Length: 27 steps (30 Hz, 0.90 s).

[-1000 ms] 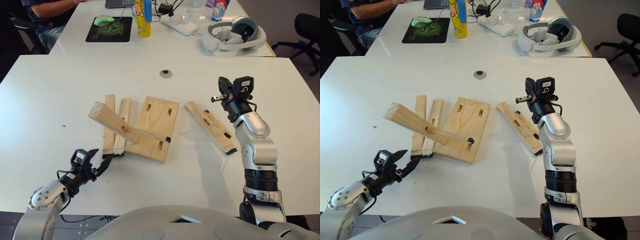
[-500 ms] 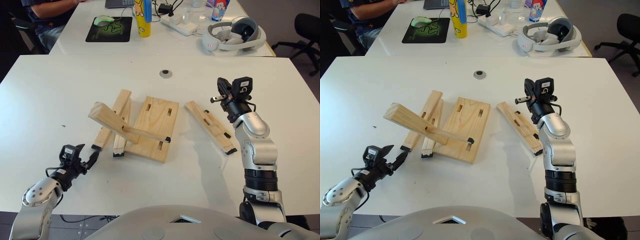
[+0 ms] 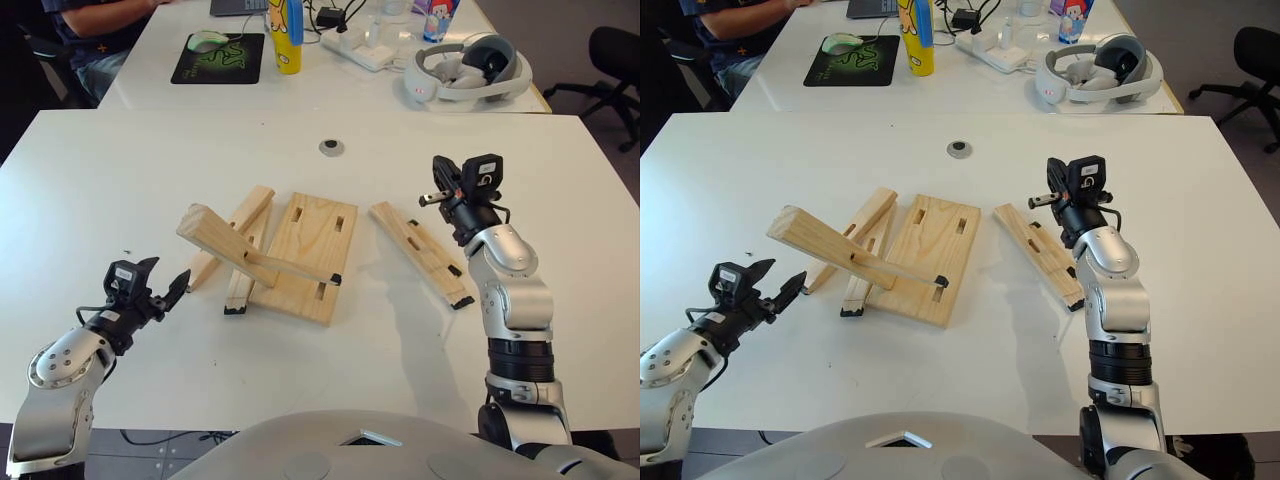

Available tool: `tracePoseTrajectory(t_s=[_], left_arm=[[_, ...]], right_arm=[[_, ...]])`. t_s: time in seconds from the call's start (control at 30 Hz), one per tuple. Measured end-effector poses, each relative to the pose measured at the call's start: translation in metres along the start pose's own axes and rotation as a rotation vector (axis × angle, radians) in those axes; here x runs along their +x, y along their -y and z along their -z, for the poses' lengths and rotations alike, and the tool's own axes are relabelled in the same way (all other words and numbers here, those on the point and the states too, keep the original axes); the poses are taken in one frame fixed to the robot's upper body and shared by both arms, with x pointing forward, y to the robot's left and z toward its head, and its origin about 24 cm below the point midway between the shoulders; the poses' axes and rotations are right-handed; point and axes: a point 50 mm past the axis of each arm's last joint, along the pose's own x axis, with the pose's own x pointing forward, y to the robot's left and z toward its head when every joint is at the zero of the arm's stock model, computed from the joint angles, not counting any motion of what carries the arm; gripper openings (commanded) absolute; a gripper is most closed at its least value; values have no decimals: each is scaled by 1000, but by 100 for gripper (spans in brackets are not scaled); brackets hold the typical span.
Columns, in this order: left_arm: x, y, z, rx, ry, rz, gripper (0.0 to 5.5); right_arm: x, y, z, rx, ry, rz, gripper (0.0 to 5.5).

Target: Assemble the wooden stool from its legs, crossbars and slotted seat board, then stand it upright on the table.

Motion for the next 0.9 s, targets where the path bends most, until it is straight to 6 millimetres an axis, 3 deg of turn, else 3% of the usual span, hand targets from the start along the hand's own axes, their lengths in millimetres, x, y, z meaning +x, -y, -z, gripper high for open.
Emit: tracePoseTrajectory(t_s=[0.37,0.67,0.9], left_arm=[[36,-10,20,-9,-113,163,315],[39,-11,18,14,-96,203,202],[39,-10,18,15,-95,203,202]], right_arm=[[0,-6,2,16,4,-7,0],[0,-7,2,18,5,-5,0],[0,-7,2,19,5,-3,0]])
